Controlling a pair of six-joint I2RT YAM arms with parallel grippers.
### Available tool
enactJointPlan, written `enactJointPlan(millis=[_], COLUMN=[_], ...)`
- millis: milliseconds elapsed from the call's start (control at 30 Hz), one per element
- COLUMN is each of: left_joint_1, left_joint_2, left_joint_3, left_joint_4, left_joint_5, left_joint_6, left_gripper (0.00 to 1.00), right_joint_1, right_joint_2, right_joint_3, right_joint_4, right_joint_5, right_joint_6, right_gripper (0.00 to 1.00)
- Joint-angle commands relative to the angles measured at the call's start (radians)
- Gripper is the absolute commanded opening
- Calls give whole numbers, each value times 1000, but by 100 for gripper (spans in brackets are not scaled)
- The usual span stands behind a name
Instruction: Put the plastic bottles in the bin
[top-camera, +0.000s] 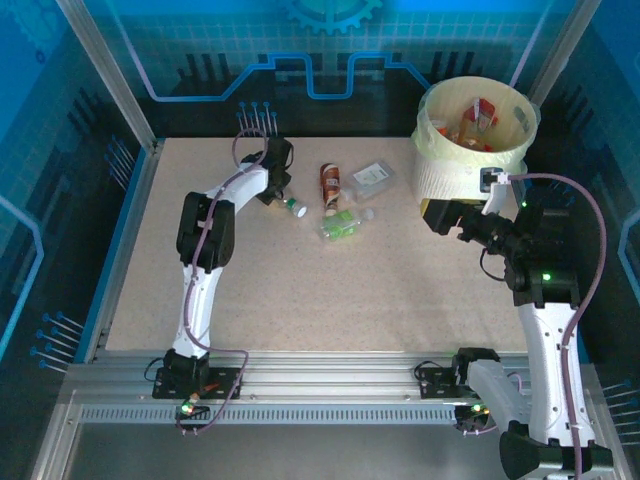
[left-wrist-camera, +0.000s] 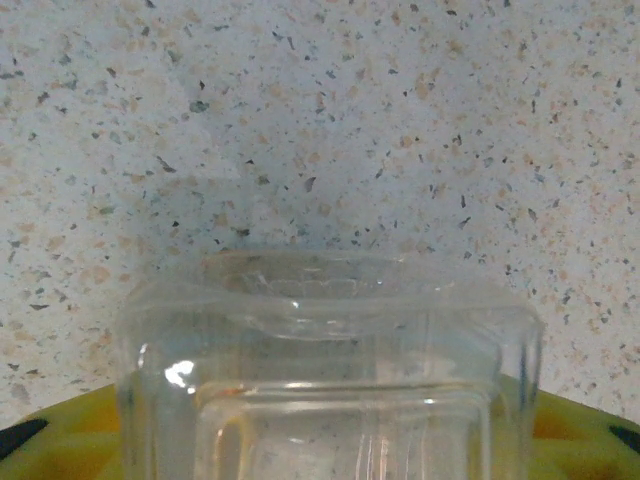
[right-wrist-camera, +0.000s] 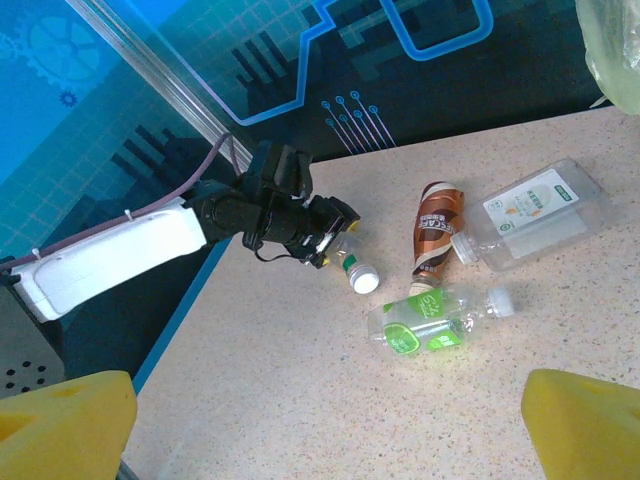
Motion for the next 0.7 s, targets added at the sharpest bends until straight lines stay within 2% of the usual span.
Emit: enactJointPlan(millis=[0,333,667], left_joint_1=[12,11,11], left_joint_2=[-75,-249,-525], left_joint_3=[-86,-313,-584], left_joint_4=[127,307,490], left_joint_5=[25,46,136], left_joint_6=[15,83,196], left_gripper=[32,29,27], right_joint_1=[19,50,194], right_joint_2=[-18,-33,2], right_joint_3=[17,-23,-71], right_joint_4=[3,99,232], right_joint_5=[-9,-49,39], right_joint_6=[19,63,65], right_gripper=[100,100,100])
